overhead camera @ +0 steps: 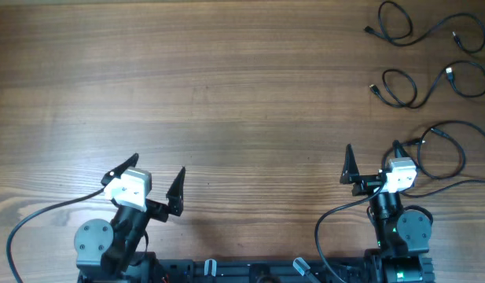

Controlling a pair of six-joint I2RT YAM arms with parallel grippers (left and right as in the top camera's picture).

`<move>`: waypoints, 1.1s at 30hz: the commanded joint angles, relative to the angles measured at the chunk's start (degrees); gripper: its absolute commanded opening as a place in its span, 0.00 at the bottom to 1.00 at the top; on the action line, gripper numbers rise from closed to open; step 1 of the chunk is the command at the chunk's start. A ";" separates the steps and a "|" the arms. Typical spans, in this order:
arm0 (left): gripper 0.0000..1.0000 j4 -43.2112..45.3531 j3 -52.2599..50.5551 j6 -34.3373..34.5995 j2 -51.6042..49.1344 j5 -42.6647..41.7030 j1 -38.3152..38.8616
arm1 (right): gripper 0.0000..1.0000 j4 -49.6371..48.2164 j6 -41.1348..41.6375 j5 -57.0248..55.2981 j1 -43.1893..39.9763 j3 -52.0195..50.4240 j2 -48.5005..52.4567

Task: Untangle cables

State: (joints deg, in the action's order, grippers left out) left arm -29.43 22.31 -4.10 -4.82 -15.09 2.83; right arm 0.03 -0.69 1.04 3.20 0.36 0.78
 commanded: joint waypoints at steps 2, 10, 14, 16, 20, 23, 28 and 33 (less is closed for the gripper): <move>1.00 5.66 -6.23 -1.90 4.33 -3.67 -2.49 | 1.00 -0.15 0.72 0.28 -0.28 -0.07 -0.57; 1.00 18.75 -12.98 -4.87 4.63 -6.36 -2.73 | 1.00 -0.15 0.72 0.28 -0.28 -0.07 -0.57; 1.00 25.40 -15.26 -10.40 4.63 -6.23 -2.75 | 1.00 -0.15 0.74 0.28 -0.28 -0.07 -0.57; 1.00 29.53 -16.50 -10.88 4.63 -5.07 -3.17 | 1.00 -0.15 0.74 0.28 -0.28 -0.07 -0.57; 1.00 32.46 -18.45 -10.54 4.63 -2.21 -3.74 | 1.00 -0.17 0.72 0.28 -0.28 -0.07 -0.57; 1.00 38.49 -21.64 -8.26 4.63 0.00 -3.76 | 1.00 -0.15 0.74 0.28 -0.28 -0.07 -0.57; 1.00 37.18 -21.99 0.98 4.66 8.26 -3.69 | 1.00 -0.15 0.72 0.31 -0.28 -0.07 -0.57; 1.00 24.81 -21.99 6.21 4.66 14.86 -3.69 | 1.00 -0.15 0.74 0.28 -0.28 -0.07 -0.57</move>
State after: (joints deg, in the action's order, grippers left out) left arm -0.19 0.71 -3.57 -0.67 -6.57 -0.49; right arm 0.03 -0.69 1.04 3.20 0.36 0.78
